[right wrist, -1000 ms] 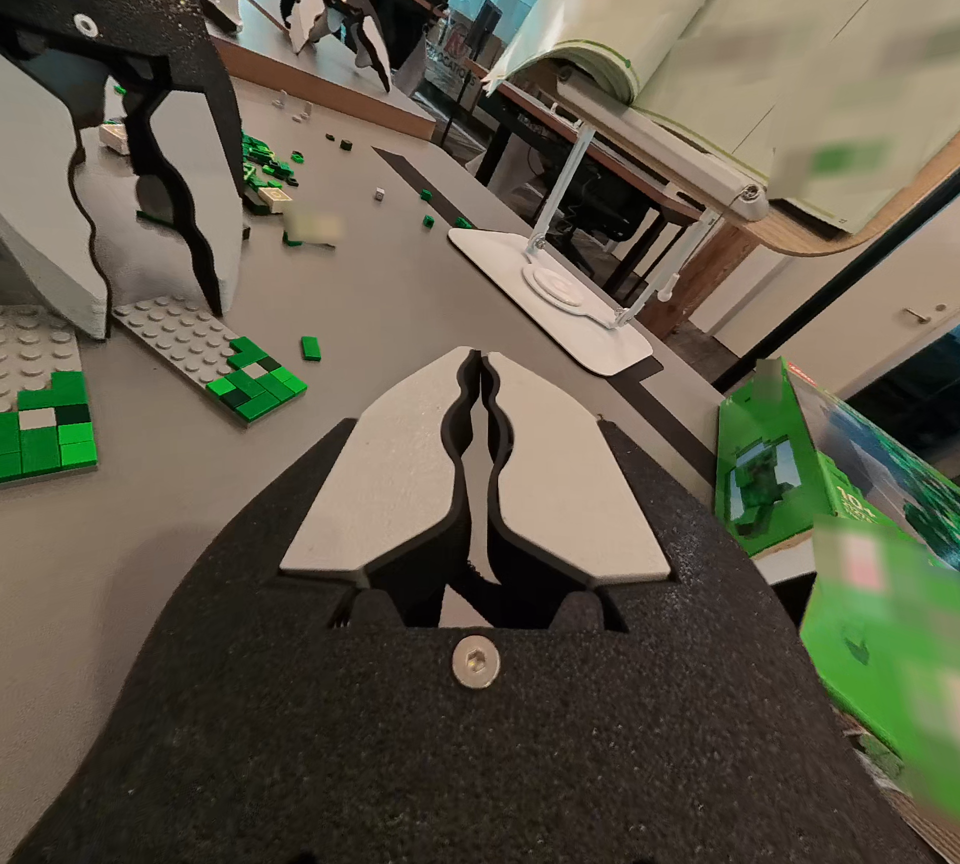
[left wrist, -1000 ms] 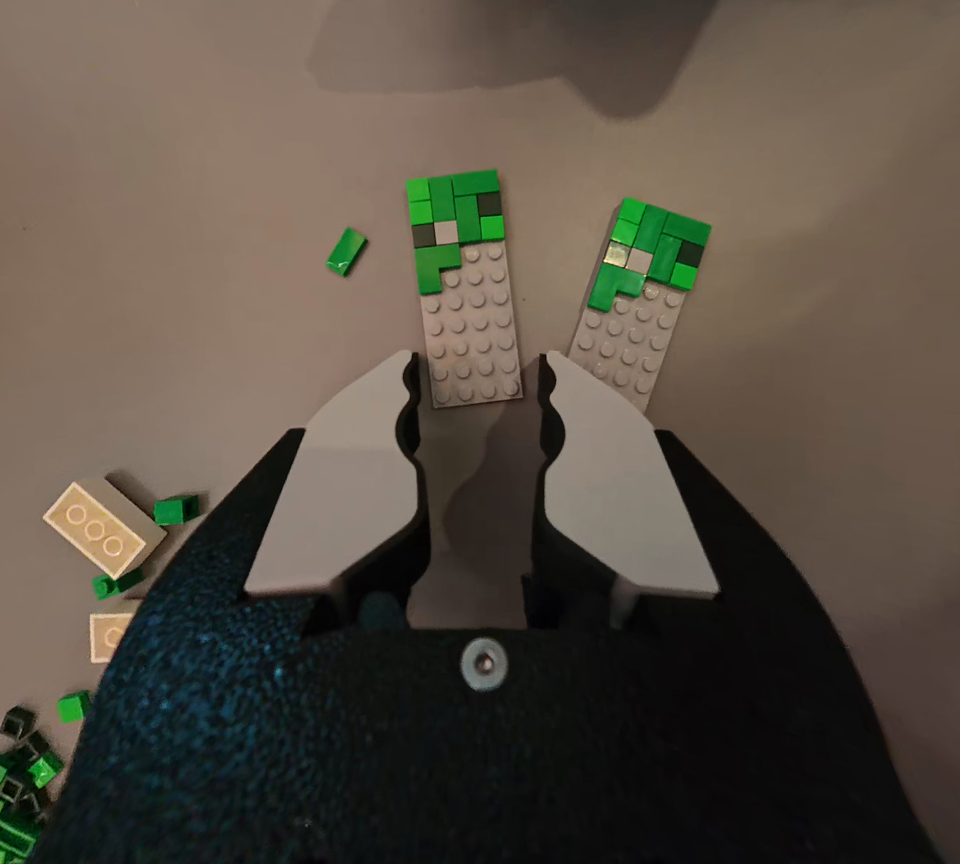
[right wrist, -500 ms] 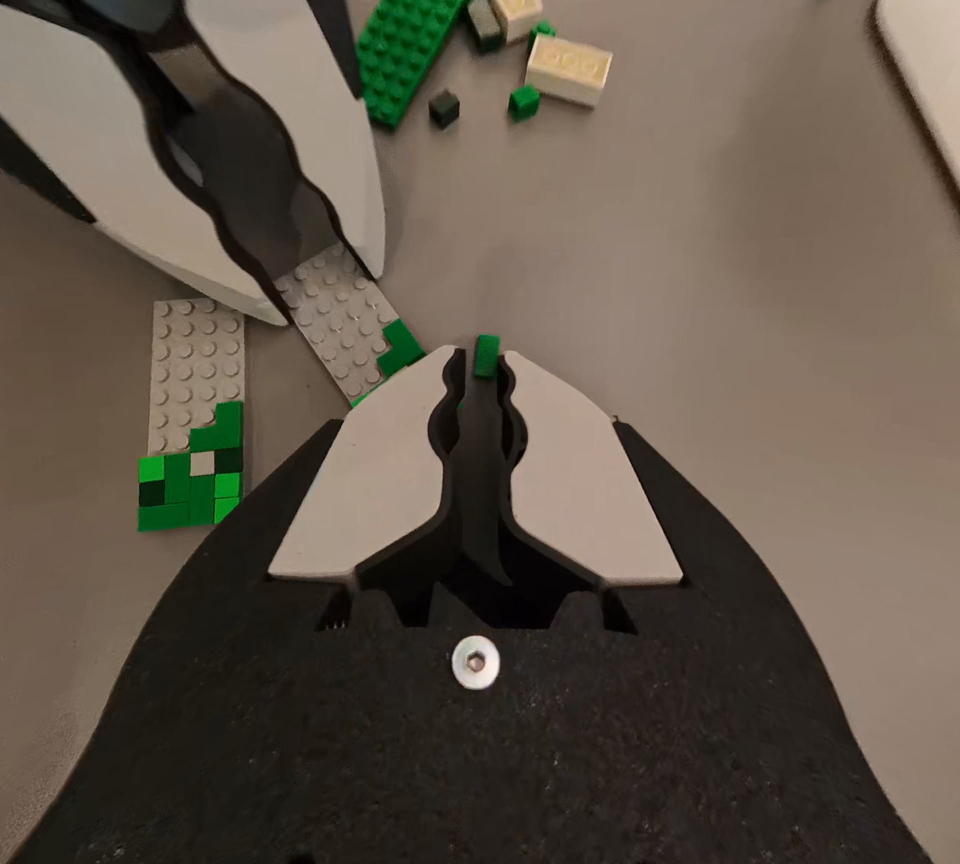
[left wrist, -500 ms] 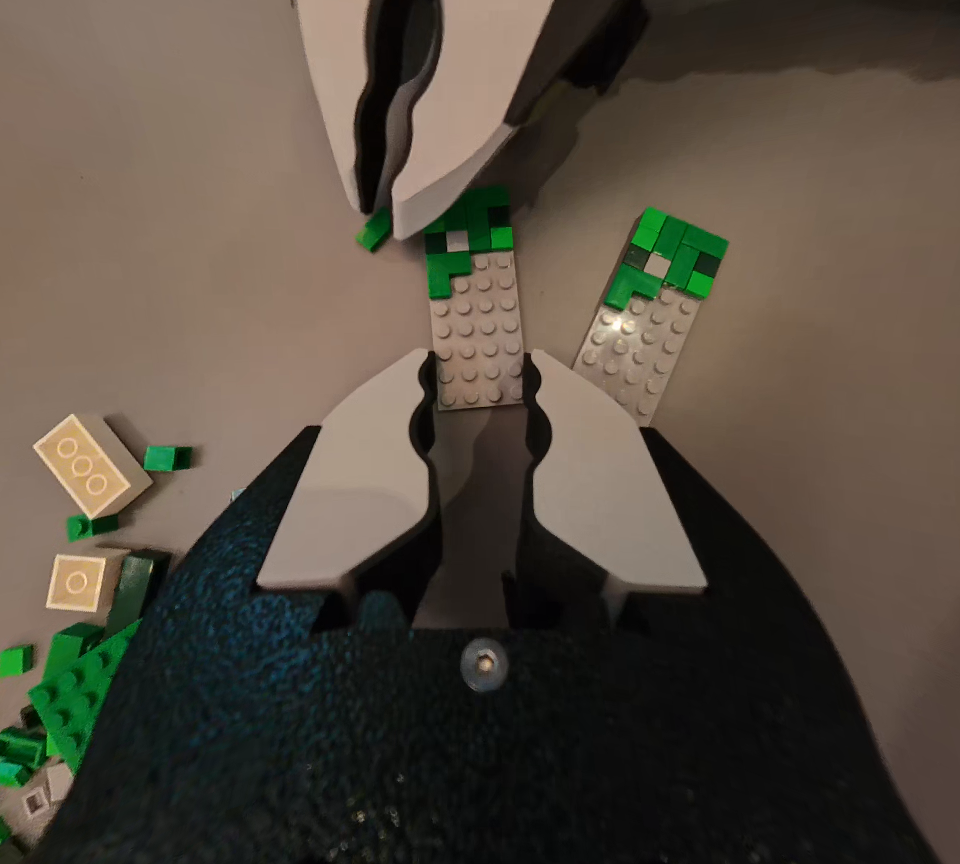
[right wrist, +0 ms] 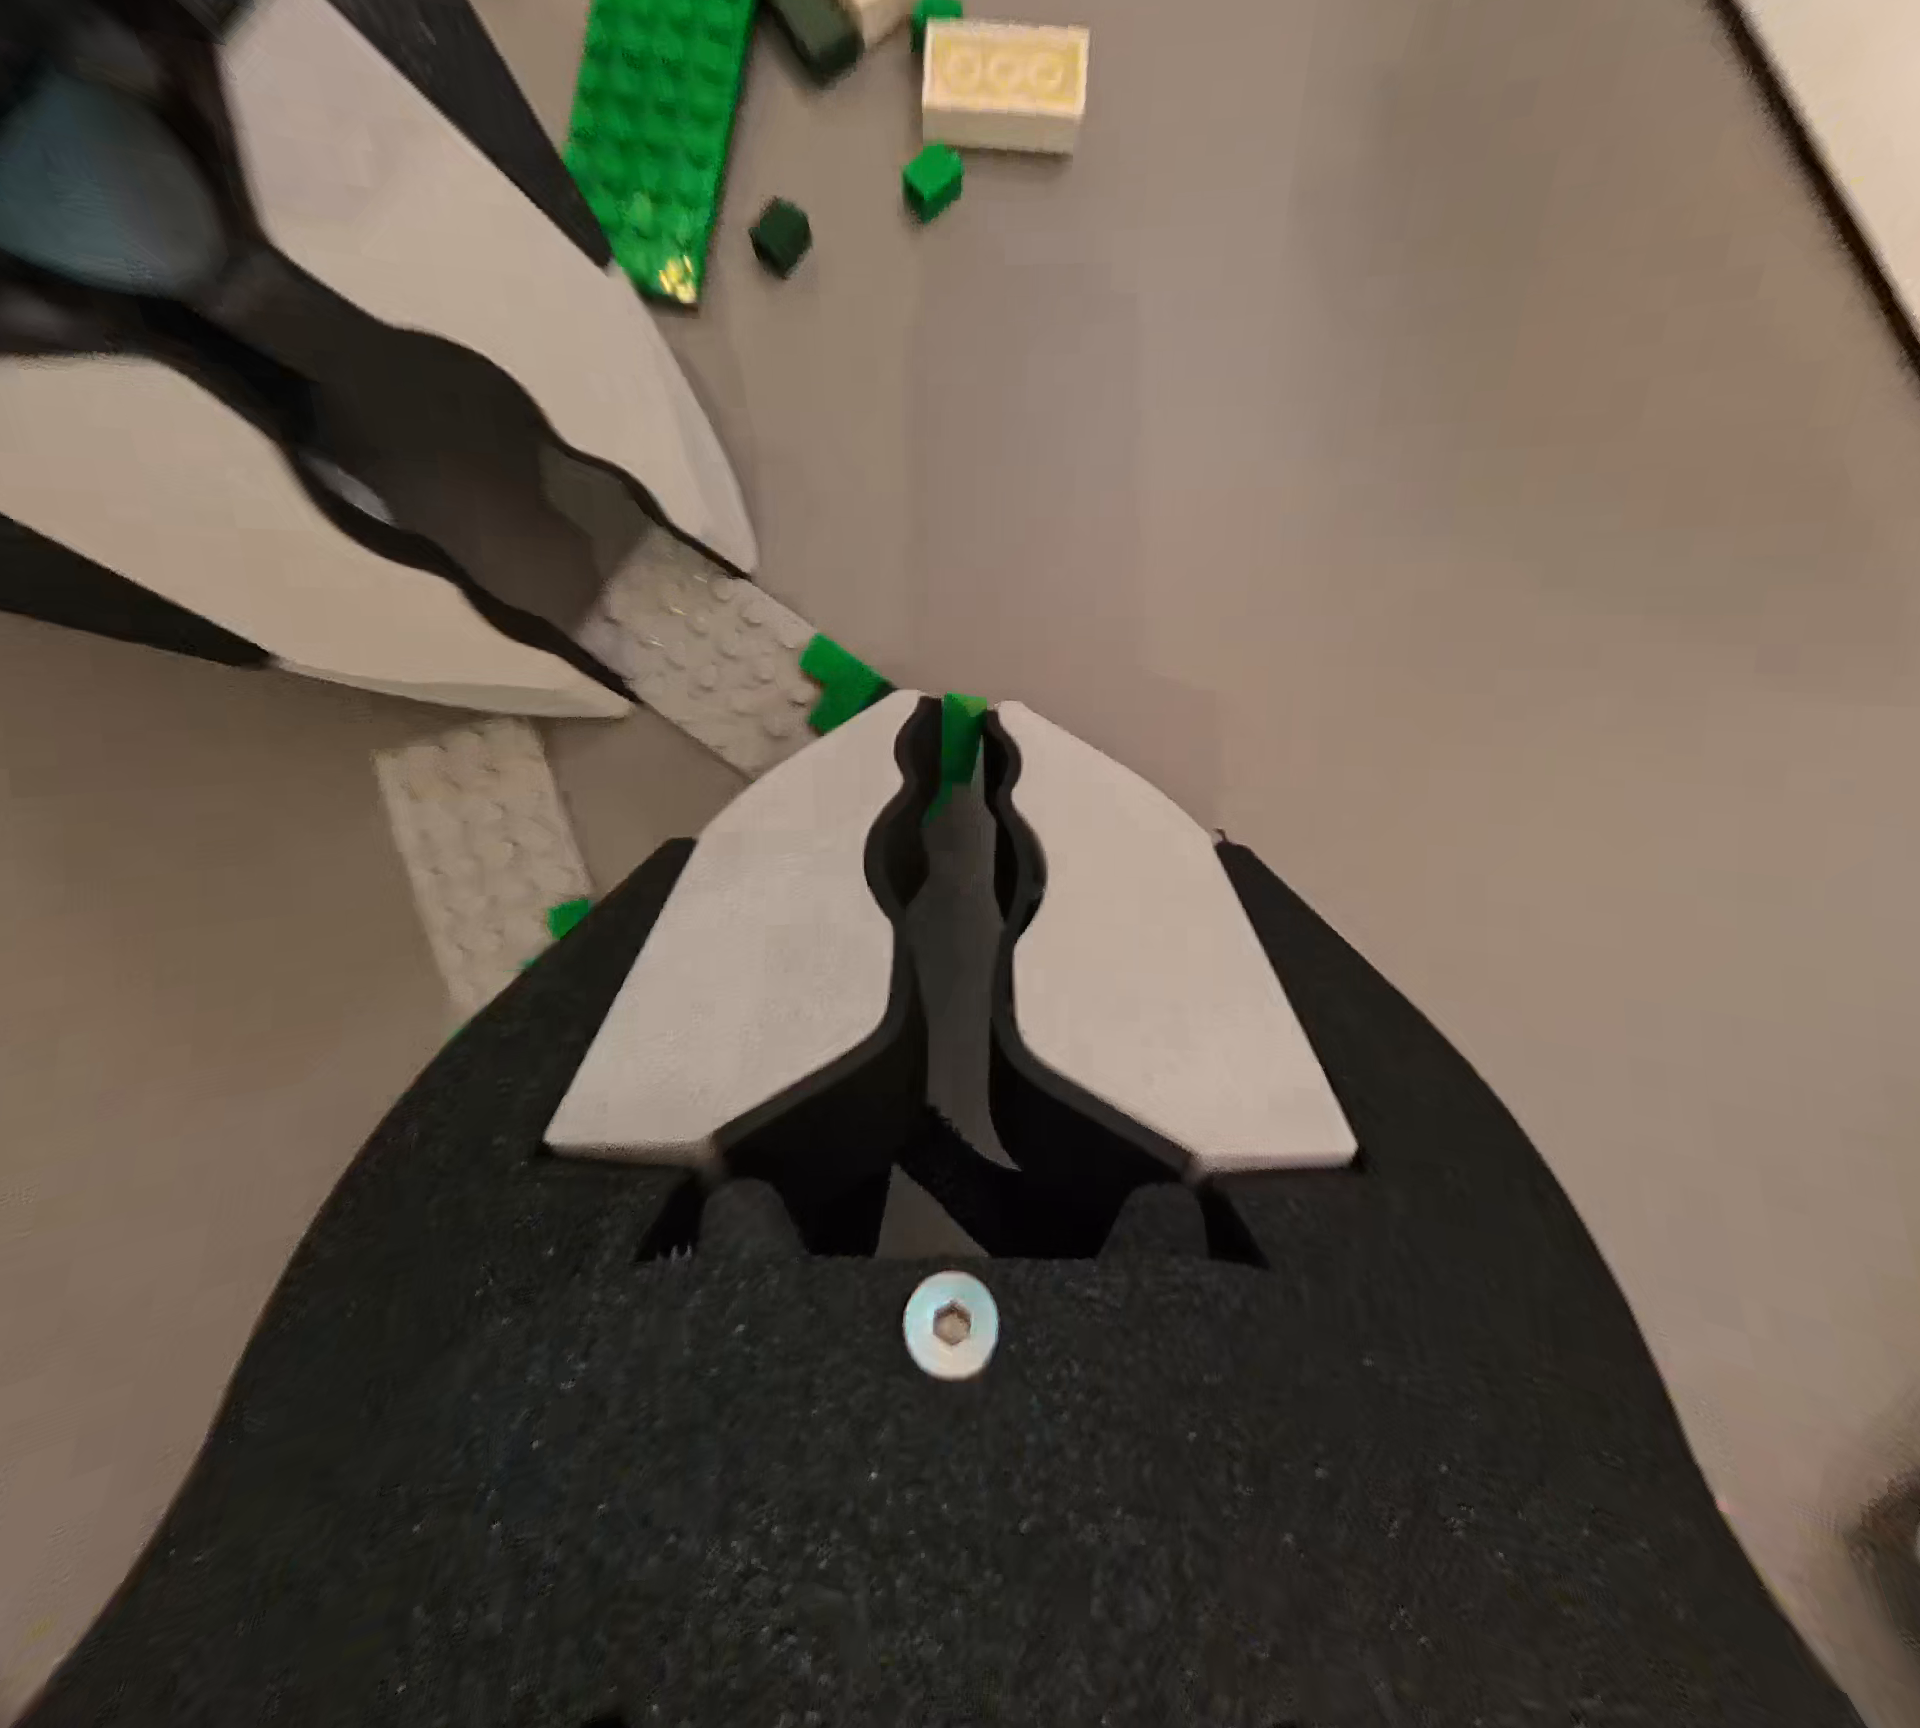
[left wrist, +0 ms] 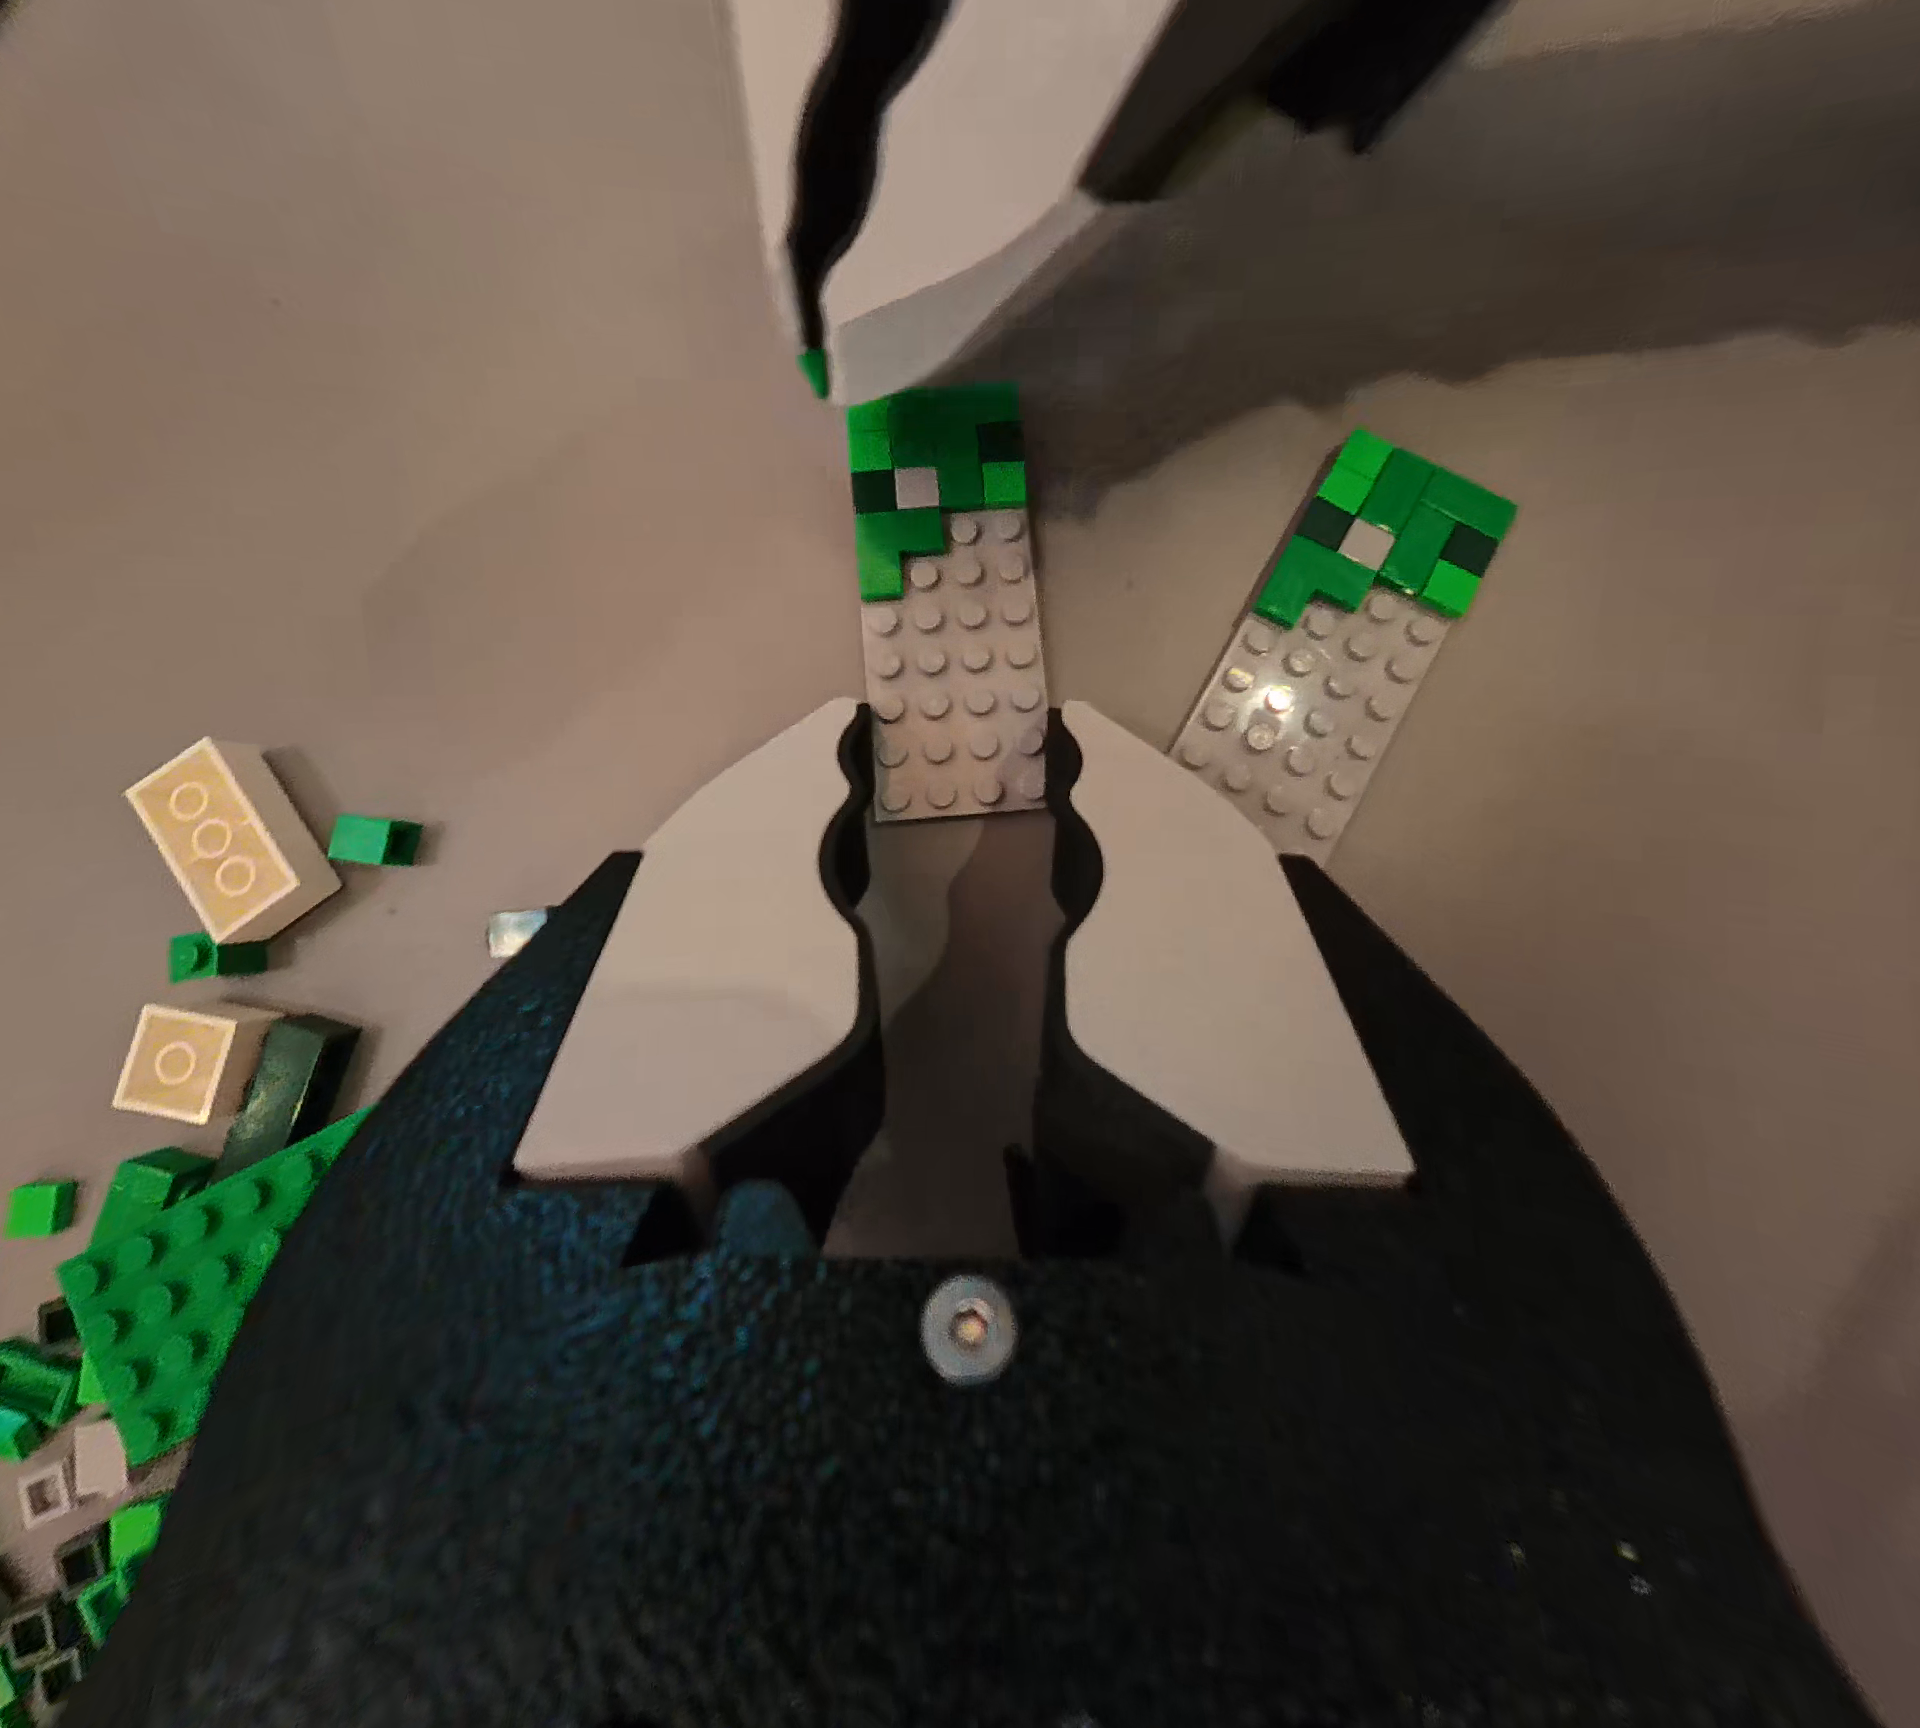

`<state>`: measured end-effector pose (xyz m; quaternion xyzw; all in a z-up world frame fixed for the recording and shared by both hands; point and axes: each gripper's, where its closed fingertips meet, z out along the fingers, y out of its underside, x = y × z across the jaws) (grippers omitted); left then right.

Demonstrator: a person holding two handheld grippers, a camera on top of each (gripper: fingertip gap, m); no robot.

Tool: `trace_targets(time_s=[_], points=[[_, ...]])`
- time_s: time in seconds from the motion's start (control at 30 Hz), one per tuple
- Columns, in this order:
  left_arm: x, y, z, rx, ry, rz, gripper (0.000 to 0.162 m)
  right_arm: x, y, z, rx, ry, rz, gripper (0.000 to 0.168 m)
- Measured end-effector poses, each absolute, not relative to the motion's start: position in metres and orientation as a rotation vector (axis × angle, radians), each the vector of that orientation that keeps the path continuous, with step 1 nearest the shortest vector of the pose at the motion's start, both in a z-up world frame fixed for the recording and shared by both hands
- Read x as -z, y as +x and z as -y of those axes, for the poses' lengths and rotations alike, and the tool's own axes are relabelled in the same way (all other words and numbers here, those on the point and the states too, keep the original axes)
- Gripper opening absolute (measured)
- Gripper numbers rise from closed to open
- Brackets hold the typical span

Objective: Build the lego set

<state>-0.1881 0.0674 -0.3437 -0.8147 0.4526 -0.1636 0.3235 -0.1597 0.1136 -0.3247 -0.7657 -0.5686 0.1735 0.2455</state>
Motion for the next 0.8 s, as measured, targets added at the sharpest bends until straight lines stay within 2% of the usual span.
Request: trace_targets(time_s=[0.03,0.6,0.8], points=[[0.344,-0.189,-0.068,0.424,-2.139,-1.178,0.031,0.319,-0.16,-0.107,-0.513,-2.112,1.467,0.007],[0.344,-0.189,-0.069,0.455,-2.15,-1.166,0.031,0.339,-0.168,-0.088,-0.306,-2.151,1.244,0.008],[0.344,-0.189,-0.069,0.462,-2.155,-1.17,0.031,0.334,-0.168,-0.081,-0.307,-2.074,1.333,0.029]])
